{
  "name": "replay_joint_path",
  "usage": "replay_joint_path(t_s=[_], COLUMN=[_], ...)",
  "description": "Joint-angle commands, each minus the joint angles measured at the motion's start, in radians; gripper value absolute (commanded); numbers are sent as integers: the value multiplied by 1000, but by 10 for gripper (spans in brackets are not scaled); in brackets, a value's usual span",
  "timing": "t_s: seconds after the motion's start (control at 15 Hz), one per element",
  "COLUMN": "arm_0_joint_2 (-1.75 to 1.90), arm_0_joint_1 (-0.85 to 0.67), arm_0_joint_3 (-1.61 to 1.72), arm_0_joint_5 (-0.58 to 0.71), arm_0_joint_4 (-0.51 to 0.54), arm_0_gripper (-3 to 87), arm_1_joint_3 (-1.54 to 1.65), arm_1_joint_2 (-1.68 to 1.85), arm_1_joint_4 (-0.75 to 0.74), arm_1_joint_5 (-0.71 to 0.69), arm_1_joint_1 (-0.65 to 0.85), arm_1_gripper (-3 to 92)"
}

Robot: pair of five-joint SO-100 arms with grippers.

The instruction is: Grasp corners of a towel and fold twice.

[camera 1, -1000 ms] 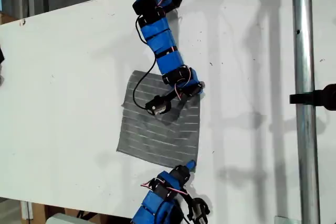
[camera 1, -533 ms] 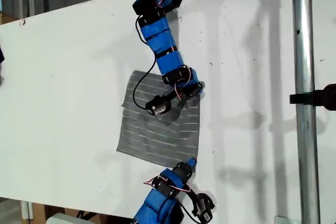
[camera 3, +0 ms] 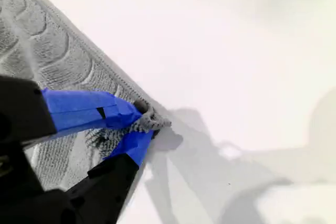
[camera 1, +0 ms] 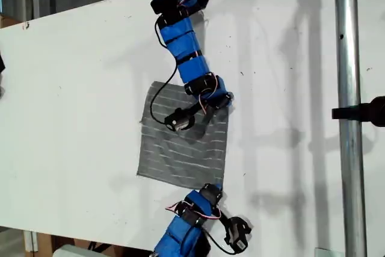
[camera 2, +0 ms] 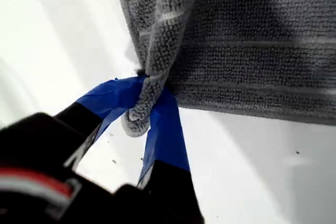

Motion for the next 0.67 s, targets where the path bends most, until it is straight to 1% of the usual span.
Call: replay_joint_path(t_s=[0.0, 0.2, 0.27, 0.33, 0.4, 0.47, 0.53, 0.6], arm_0_joint_2=[143, 141, 133, 130, 137, 160, 204, 273], arm_0_joint_1=[75, 222, 242, 241, 206, 143, 51, -72], arm_0_joint_3=[-133, -221, -252, -288, -316, -339, -337, -305], arm_0_joint_5=[-2, -67, -74, -78, -75, -31, 43, 132], arm_0_joint_4=[104, 155, 169, 210, 285, 367, 423, 436], arm_0_gripper=[-29, -29, -29, -29, -29, -29, -29, -29], arm_1_joint_3=[-6, -46, -77, -81, -54, -9, 44, 104], arm_1_joint_2=[155, 183, 183, 204, 242, 295, 362, 437], arm_1_joint_4=[15, -20, -41, -34, 5, 52, 91, 115], arm_1_joint_5=[-8, 2, -15, -21, -21, -15, -20, -40], arm_1_joint_1=[-69, -199, -221, -219, -189, -138, -72, 6], arm_1_gripper=[-2, -2, -2, -2, -2, -2, -2, -2])
